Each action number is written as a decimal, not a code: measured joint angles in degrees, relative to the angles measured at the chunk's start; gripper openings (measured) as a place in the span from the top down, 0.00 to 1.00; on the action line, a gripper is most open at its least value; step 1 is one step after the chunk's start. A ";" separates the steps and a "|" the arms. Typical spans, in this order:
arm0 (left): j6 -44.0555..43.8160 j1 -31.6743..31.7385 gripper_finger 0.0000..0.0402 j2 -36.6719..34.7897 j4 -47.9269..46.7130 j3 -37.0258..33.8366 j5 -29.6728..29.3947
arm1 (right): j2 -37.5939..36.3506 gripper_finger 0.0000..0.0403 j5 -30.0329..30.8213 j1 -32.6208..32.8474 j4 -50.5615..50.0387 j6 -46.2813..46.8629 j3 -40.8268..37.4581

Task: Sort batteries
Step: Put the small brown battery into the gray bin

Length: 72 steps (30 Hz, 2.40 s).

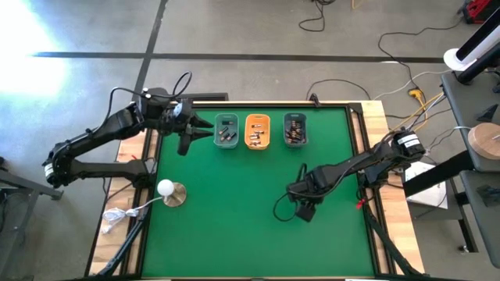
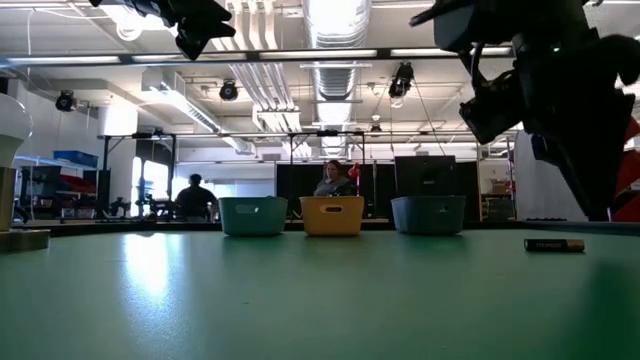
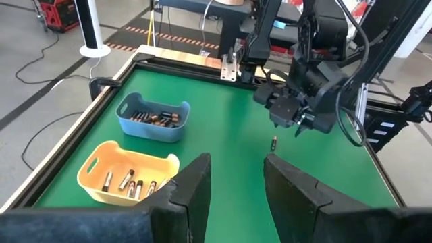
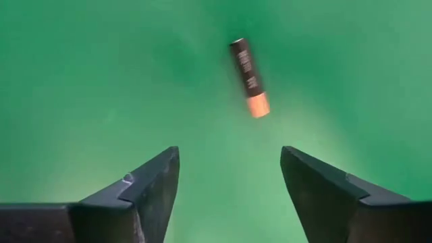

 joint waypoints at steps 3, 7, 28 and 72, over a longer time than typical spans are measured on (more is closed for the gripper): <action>0.00 0.00 0.71 0.04 0.00 0.00 -0.01 | 0.00 0.35 3.60 0.00 -0.22 -3.18 -0.73; 0.22 0.00 0.71 0.14 0.21 0.00 -0.21 | 0.00 0.33 7.94 -1.07 3.77 -10.42 -1.70; -1.77 -0.02 0.71 2.91 8.26 0.00 -0.67 | 0.52 0.78 9.33 -3.13 12.78 -13.79 -9.83; -0.20 0.81 0.71 -13.79 8.69 -0.22 -0.67 | 6.61 0.96 4.05 -14.58 6.56 -16.14 -1.74</action>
